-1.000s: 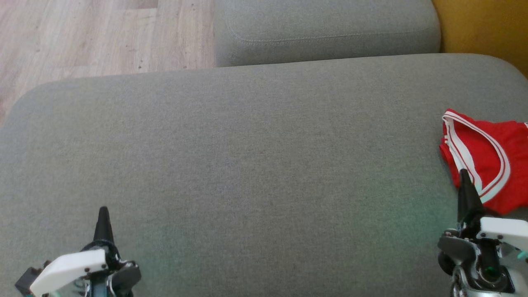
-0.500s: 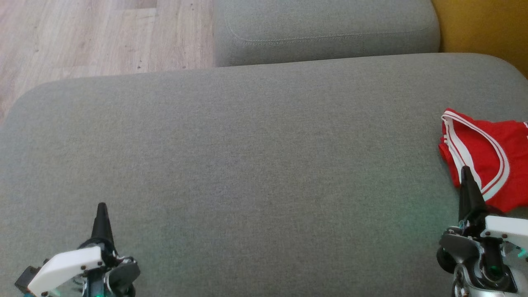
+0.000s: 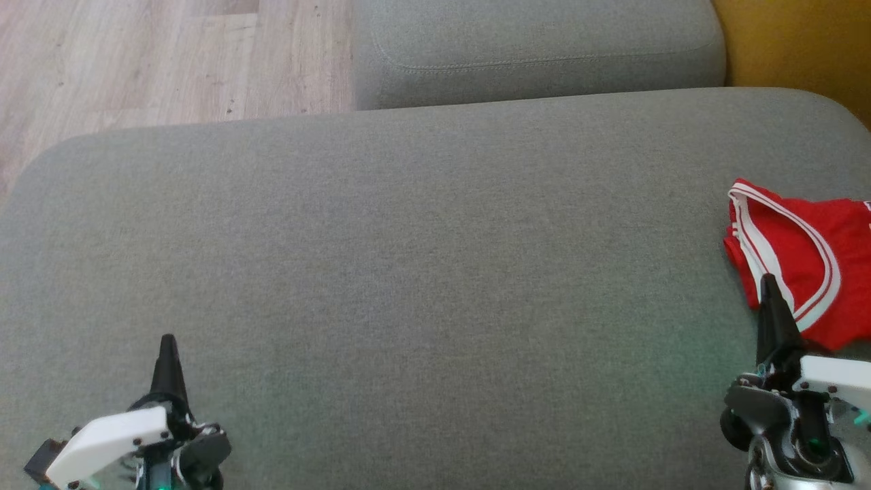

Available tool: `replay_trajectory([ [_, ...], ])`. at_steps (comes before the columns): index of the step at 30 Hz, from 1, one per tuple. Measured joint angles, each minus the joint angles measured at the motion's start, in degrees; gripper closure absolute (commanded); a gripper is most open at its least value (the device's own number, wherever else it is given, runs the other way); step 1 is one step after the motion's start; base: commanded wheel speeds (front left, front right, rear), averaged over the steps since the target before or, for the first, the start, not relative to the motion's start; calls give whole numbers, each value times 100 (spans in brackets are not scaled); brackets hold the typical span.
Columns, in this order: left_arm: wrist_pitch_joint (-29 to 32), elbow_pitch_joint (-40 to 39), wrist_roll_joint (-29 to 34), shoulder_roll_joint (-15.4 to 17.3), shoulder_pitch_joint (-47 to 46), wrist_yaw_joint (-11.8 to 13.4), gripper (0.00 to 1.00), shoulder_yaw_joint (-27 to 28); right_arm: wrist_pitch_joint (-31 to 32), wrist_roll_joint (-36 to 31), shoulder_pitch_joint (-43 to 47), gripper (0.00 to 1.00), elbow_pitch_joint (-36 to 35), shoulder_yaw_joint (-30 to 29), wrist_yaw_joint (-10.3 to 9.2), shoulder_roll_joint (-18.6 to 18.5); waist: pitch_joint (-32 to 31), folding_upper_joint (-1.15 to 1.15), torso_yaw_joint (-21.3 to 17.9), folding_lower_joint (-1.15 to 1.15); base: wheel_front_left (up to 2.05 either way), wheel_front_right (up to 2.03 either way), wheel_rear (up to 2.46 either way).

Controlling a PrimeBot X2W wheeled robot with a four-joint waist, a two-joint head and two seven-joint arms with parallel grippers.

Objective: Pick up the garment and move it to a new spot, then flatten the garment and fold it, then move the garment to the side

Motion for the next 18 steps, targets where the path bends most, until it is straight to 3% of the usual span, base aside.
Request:
replay_trajectory([
  [18, 0, 0, 0, 0, 0, 0, 100, 1, 0, 0, 0, 100, -2, 0, 0, 0, 0, 0, 0, 0, 0, 0, 0],
])
